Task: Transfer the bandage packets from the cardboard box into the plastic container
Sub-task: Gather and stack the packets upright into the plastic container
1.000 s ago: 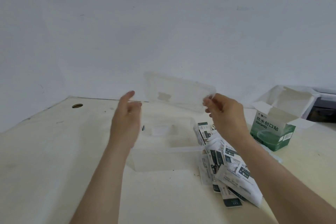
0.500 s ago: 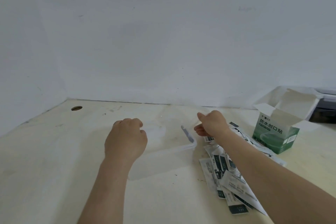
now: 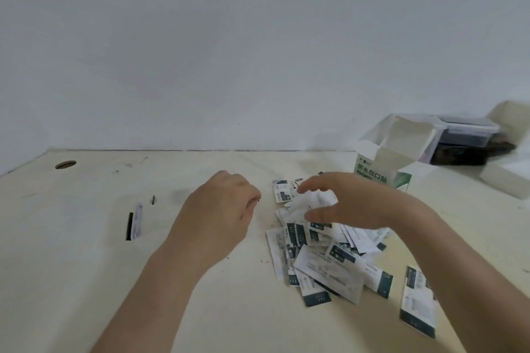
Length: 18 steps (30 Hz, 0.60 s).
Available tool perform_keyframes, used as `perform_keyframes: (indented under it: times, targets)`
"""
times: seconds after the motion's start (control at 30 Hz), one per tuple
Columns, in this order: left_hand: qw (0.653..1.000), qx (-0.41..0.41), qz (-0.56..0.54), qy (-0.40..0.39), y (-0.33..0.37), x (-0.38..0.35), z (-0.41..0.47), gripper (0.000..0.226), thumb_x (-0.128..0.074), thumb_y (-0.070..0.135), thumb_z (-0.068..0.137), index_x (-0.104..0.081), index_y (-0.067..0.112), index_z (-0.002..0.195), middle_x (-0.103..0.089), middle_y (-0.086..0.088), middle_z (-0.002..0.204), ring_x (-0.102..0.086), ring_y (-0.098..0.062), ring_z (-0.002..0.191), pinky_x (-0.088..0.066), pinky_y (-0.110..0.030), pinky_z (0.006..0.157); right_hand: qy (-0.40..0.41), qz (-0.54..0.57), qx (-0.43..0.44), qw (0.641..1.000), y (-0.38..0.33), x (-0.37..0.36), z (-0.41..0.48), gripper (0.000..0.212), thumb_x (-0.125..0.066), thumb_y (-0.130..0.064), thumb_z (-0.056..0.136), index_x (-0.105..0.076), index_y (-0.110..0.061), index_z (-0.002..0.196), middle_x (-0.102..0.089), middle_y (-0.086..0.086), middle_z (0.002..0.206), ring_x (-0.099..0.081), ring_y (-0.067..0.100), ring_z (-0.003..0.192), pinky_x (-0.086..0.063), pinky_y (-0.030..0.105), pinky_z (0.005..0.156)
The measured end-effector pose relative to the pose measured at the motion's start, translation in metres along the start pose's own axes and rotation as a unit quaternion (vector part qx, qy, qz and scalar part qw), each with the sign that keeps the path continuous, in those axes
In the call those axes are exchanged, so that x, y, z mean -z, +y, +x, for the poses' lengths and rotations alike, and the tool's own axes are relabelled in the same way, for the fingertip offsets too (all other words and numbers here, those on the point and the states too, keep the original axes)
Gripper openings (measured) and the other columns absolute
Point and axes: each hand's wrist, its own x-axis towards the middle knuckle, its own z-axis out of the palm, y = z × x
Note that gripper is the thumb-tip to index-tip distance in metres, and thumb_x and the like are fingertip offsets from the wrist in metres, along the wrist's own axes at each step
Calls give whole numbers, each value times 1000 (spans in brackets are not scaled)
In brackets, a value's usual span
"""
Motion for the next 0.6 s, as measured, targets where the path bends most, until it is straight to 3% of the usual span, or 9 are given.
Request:
perform_keyframes:
  times: [0.1, 0.17, 0.23, 0.3, 0.47, 0.6]
  targets:
    - [995, -74, 1, 60, 22, -12, 2, 21, -64, 3, 78, -73, 14, 93, -68, 2, 87, -60, -22, 80, -55, -37, 63, -22, -27, -2, 999, 16, -15, -15, 64, -66, -54, 83, -40, -45, 139, -35, -14, 149, -32, 12, 135, -31, 39, 111]
    - [997, -77, -17, 14, 42, -22, 0, 24, -52, 16, 86, -71, 17, 100, -69, 3, 93, -63, -20, 85, -55, -38, 70, -12, -44, 7, 999, 22, -27, -17, 66, -68, -54, 81, -41, -42, 141, -32, -13, 150, -28, 13, 136, -28, 38, 113]
    - [997, -52, -7, -62, 57, -38, -4, 30, -39, 34, 98, -59, 22, 118, -61, 8, 113, -55, -15, 102, -50, -35, 84, 22, -38, 21, 999, 28, -36, -17, 59, -70, -48, 82, -48, -37, 137, -35, -12, 148, -30, 12, 135, -27, 35, 114]
    - [994, -37, 25, -104, 60, -51, -8, 38, -38, 46, 98, -47, 24, 128, -51, 11, 123, -46, -12, 108, -46, -31, 87, 58, -26, 33, 997, 30, -40, -15, 51, -71, -40, 84, -55, -32, 131, -43, -10, 142, -36, 12, 131, -31, 33, 112]
    - [993, 40, -33, -107, 59, -61, -7, 53, -55, 42, 92, -38, 30, 141, -44, 10, 118, -46, -9, 108, -36, -18, 83, 134, -8, 37, 990, 36, -44, -13, 35, -69, -25, 85, -60, -26, 118, -60, -7, 116, -49, 13, 111, -42, 31, 96]
    - [990, 81, -90, -68, 69, -58, -1, 55, -65, 25, 88, -43, 37, 137, -44, 16, 104, -49, -7, 89, -35, -15, 73, 178, 23, 40, 983, 37, -46, -14, 35, -71, -25, 83, -57, -27, 116, -58, -10, 120, -45, 14, 117, -41, 33, 96]
